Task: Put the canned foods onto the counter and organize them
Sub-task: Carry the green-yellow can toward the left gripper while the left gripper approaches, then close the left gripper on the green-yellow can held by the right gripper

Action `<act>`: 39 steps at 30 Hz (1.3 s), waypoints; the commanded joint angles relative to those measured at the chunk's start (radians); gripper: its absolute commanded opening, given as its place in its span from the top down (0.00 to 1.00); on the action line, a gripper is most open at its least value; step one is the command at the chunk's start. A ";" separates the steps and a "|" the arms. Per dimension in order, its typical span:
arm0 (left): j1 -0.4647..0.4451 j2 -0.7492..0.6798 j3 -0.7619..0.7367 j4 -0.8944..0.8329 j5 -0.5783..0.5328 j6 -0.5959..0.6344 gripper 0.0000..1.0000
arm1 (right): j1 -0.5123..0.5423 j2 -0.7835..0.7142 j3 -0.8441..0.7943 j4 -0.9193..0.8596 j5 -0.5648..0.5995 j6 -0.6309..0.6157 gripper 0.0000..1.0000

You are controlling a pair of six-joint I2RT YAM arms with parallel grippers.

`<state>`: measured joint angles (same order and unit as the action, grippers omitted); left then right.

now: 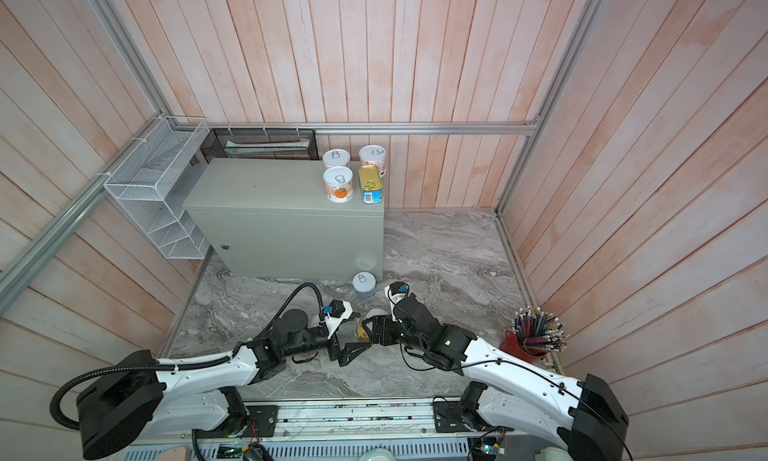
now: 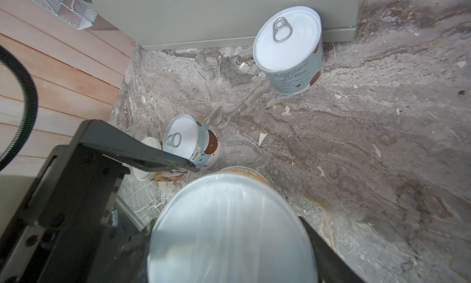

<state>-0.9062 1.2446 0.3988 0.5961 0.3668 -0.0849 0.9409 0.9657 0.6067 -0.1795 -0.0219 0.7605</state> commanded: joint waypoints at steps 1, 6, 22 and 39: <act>-0.008 0.023 0.039 0.046 0.042 0.037 0.00 | -0.005 -0.050 0.043 0.088 -0.042 -0.025 0.40; -0.010 0.067 0.068 0.056 0.054 0.044 0.00 | -0.008 -0.076 0.044 0.078 -0.080 -0.040 0.40; -0.025 0.139 0.097 0.078 0.054 0.059 0.03 | -0.029 -0.117 0.007 0.107 -0.145 -0.026 0.38; -0.028 0.169 0.101 0.065 0.040 0.068 0.13 | -0.032 -0.042 0.050 0.073 -0.142 -0.049 0.38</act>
<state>-0.9298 1.3937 0.4770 0.6445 0.4065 -0.0292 0.9161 0.9478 0.6041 -0.1844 -0.1616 0.7277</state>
